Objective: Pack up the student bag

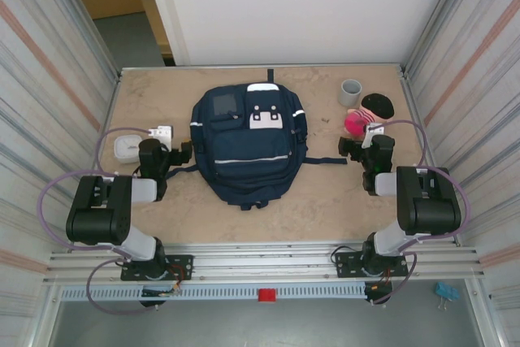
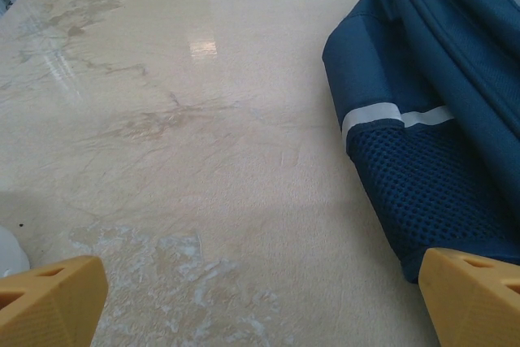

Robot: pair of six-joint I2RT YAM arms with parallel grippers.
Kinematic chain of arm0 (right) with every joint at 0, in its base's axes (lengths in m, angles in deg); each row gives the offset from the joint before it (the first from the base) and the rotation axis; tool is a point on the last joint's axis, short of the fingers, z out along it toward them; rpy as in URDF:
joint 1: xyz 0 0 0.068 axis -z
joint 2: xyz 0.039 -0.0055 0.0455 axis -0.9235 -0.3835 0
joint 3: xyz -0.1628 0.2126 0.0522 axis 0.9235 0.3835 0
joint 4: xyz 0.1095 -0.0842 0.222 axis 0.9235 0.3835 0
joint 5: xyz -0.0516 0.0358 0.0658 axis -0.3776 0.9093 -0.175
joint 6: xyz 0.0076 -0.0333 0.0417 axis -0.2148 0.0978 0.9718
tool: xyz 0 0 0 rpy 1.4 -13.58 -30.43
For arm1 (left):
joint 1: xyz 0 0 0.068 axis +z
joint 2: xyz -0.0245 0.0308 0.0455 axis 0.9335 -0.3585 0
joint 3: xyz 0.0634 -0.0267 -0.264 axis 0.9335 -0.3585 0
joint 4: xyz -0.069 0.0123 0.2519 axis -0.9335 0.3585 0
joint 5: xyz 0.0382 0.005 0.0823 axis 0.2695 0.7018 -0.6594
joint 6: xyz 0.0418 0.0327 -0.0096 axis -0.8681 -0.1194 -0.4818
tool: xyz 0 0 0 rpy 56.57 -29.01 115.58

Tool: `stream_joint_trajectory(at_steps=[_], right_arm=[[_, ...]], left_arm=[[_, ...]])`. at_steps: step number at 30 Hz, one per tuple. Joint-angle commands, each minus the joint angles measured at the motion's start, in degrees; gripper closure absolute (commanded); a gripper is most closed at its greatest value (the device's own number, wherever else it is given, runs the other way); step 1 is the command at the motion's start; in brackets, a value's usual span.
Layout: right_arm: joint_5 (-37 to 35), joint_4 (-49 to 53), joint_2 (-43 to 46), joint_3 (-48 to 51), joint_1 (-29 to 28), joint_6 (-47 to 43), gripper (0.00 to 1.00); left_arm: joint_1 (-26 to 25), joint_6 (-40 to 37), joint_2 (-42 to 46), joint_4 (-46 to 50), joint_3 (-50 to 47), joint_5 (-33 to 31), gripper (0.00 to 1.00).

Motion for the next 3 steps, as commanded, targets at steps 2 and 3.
stream_joint_trajectory(at_steps=[2, 3], right_arm=[[-0.03, -0.77, 0.67, -0.32, 0.18, 0.76, 0.01], [-0.07, -0.87, 0.71, -0.29, 0.18, 0.73, 0.01]], left_arm=[[-0.19, -0.48, 0.21, -0.49, 1.12, 0.58, 0.01], [-0.2, -0.53, 0.16, -0.49, 1.07, 0.55, 0.01]])
